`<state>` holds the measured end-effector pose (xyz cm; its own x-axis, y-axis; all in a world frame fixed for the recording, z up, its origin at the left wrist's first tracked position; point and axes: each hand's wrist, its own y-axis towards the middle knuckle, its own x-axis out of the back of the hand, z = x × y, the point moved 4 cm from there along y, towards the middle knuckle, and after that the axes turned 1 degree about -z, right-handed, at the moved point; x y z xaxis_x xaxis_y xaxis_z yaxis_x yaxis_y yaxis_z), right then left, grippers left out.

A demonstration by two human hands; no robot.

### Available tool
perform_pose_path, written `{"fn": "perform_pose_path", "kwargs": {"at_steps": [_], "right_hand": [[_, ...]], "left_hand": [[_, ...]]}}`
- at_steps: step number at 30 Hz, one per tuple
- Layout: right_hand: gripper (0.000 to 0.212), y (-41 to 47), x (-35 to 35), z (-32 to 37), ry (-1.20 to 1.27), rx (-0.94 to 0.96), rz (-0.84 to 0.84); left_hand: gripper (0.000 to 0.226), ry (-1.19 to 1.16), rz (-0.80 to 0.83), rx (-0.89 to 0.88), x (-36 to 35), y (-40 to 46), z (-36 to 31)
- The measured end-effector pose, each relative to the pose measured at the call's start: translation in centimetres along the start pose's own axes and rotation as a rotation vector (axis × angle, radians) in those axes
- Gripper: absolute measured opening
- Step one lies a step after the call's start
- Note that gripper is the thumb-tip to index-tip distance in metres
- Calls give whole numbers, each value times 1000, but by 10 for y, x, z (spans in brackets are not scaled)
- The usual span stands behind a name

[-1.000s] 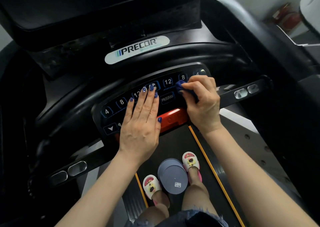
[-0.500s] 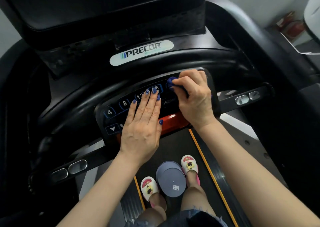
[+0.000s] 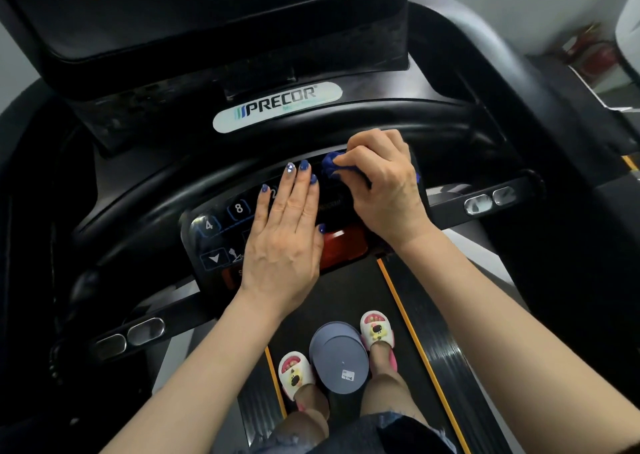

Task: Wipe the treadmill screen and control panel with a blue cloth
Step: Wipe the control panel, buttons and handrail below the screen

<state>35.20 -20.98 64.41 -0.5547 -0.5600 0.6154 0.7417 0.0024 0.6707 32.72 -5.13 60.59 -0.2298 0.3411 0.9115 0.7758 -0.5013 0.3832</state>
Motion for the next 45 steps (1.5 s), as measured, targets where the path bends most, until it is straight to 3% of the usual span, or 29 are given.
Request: {"fn": "perform_pose_path", "kwargs": {"at_steps": [22, 45], "right_hand": [[1, -7, 36, -57, 39, -135, -66], [3, -66, 40, -47, 29, -230, -59]], "left_hand": [[56, -2, -2, -6, -6, 14, -17], [57, 58, -14, -36, -12, 13, -17]]}}
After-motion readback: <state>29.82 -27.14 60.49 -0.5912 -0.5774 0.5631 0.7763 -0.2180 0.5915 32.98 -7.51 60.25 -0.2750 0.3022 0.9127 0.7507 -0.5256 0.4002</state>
